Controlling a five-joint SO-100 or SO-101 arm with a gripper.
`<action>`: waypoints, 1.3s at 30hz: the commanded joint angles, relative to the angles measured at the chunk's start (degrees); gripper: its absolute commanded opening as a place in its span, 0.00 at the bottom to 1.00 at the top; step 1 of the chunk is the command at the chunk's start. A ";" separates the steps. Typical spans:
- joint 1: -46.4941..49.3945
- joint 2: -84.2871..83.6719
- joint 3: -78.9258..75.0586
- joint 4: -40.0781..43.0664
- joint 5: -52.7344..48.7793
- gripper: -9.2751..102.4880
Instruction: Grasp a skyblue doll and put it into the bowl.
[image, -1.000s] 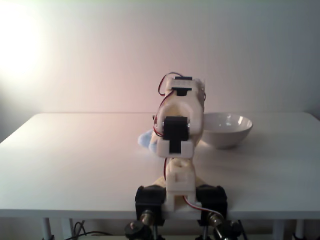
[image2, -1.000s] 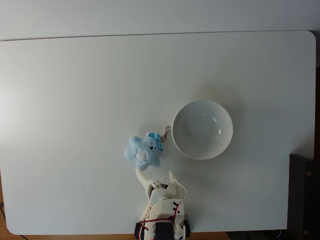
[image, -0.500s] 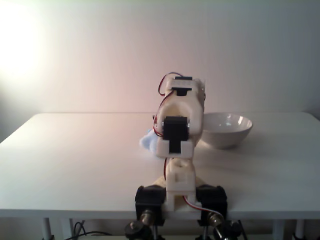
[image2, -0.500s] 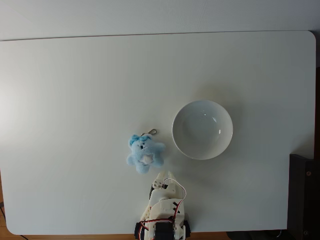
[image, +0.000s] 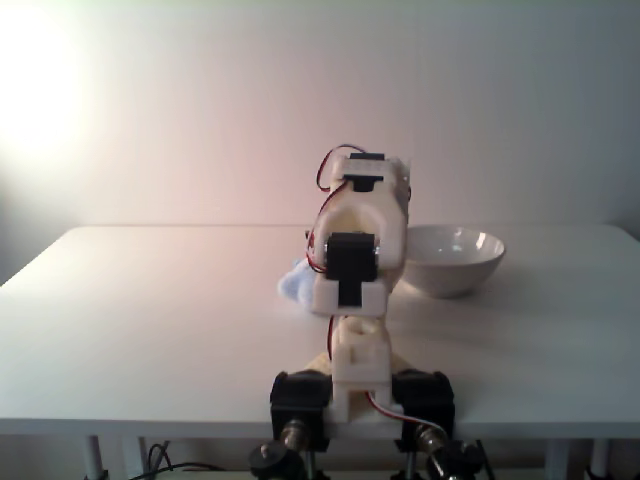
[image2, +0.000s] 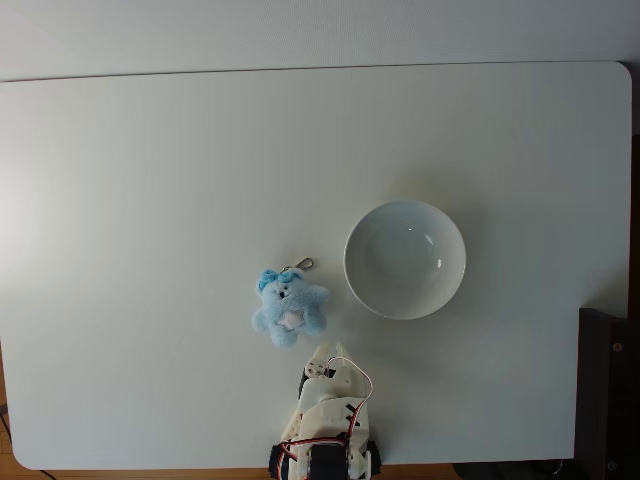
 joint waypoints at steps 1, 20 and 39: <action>0.18 16.61 -0.18 -0.79 -0.18 0.08; -0.09 16.61 -0.18 -0.26 0.18 0.08; -0.09 16.61 -0.18 -0.62 0.18 0.21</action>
